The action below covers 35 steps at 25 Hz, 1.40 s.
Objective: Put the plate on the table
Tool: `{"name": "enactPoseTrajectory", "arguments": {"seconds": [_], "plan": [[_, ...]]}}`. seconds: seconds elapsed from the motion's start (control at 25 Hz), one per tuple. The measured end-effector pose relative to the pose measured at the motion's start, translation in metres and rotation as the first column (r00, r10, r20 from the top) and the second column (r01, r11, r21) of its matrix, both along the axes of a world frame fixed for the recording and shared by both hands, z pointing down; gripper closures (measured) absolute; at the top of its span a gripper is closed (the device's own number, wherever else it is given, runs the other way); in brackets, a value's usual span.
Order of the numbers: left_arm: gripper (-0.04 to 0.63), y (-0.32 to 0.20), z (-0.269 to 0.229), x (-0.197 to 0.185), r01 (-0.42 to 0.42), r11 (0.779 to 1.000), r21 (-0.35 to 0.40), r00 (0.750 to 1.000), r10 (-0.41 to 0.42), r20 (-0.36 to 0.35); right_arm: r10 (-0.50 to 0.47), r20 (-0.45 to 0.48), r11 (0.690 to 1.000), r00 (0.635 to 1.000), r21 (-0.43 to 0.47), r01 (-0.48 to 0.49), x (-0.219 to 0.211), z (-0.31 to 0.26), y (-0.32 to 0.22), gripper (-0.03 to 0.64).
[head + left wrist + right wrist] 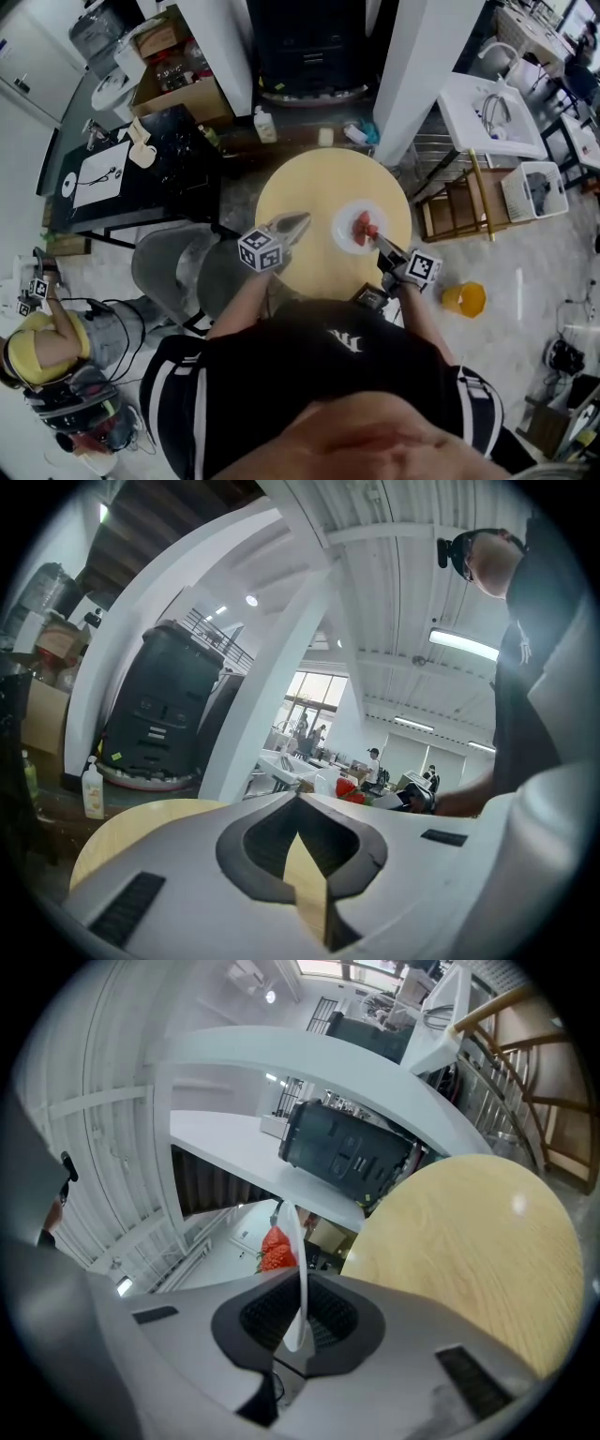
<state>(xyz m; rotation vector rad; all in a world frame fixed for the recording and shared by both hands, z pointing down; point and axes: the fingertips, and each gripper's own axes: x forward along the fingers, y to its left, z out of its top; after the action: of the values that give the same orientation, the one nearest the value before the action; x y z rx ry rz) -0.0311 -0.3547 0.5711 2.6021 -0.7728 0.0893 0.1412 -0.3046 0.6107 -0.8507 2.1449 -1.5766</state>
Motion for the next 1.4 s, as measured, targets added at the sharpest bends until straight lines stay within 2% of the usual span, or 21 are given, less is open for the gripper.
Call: {"name": "enactPoseTrajectory", "arguments": {"seconds": [0.12, 0.8, 1.16, 1.28, 1.4], "plan": [[0.594, -0.002, 0.005, -0.004, 0.002, 1.0, -0.014, 1.0, -0.002, -0.001, -0.001, -0.007, 1.0, 1.0, 0.017, 0.001, -0.005, -0.001, -0.004, 0.609], [0.594, -0.003, 0.033, -0.004, 0.009, 0.997, -0.076, 1.0, -0.009, 0.004, -0.009, 0.028, 1.0, 1.0, -0.025, 0.01, -0.018, 0.023, -0.016, 0.609], [0.594, 0.005, 0.059, -0.004, 0.005, 0.992, -0.125, 1.0, -0.001, 0.029, -0.018, 0.02, 0.999, 1.0, -0.047, 0.019, -0.022, 0.046, -0.016, 0.609], [0.594, 0.004, 0.07, -0.008, 0.01, 0.99, -0.143, 0.999, -0.005, 0.032, -0.014, -0.04, 0.997, 0.999, -0.073, 0.011, -0.018, 0.064, -0.016, 0.609], [0.594, 0.004, 0.078, -0.011, 0.017, 0.988, -0.152, 0.999, -0.012, 0.038, -0.01, 0.027, 0.996, 1.0, -0.085, 0.012, -0.025, 0.067, -0.017, 0.609]]}}
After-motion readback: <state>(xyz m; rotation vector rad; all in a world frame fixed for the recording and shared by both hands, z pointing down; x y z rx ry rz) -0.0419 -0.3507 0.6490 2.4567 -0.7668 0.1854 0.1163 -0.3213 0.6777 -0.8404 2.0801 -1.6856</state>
